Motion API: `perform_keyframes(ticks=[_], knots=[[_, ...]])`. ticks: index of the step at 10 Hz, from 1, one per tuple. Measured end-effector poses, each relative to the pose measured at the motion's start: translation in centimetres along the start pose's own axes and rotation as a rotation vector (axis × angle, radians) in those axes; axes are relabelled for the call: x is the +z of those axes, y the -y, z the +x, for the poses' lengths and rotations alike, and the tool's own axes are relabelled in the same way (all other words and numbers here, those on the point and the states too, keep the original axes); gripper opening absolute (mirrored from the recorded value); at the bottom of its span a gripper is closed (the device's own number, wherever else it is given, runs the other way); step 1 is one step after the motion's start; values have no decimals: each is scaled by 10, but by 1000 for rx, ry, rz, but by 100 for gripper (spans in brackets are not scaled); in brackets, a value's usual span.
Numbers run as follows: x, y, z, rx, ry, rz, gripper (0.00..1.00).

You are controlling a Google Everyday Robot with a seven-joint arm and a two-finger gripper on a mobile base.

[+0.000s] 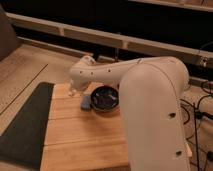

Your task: Place the bottle in the ceramic bowl

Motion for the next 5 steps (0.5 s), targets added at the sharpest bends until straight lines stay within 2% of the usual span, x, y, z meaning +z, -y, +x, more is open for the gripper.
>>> perform_keyframes(ticks=[4,5], knots=[[1,0,0,1,-1,3,0],[2,1,-4,2,-5,14,0]])
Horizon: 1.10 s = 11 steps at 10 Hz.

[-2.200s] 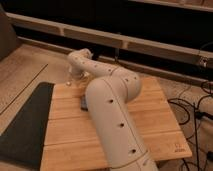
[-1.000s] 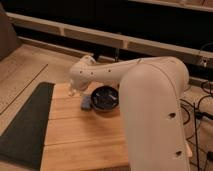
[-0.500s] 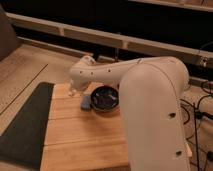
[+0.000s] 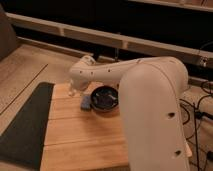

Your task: Place the bottle in the ceramic bowl

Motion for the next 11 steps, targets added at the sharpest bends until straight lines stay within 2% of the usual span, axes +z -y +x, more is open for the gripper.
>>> perform_keyframes(ticks=[1,3,5,6,8,10,11], knots=[[0,5,-6,-1,-1,19,0],[-17,34,-39,13,9,104,0],[-37,63,-67,55,25,160,0],[-44,72,-73,66,33,175,0],[-52,83,-67,85,41,189,0],[-55,106,-38,122,35,179,0],[-48,117,-29,123,25,195,0]])
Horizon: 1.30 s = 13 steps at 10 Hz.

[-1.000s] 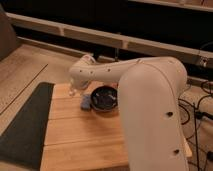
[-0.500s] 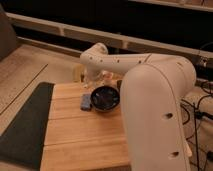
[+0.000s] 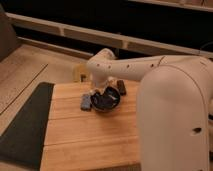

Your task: Place the bottle in the ceramic bowl

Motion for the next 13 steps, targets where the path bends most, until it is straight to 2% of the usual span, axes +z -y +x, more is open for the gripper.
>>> perform_keyframes(ticks=[1,10,12,13], knots=[[6,4,12,-14,-17,14,0],[7,5,13,-11,-18,14,0],[7,6,13,-11,-18,14,7],[7,6,13,-10,-18,14,18]])
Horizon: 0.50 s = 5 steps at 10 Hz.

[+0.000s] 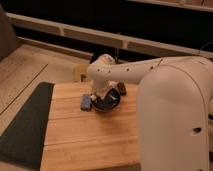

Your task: Place the bottle in the ceramic bowl

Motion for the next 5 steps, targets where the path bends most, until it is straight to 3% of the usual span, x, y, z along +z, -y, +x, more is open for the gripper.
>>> perform_keyframes(ticks=[5], knots=[[0,0,0,0,0,0,70]])
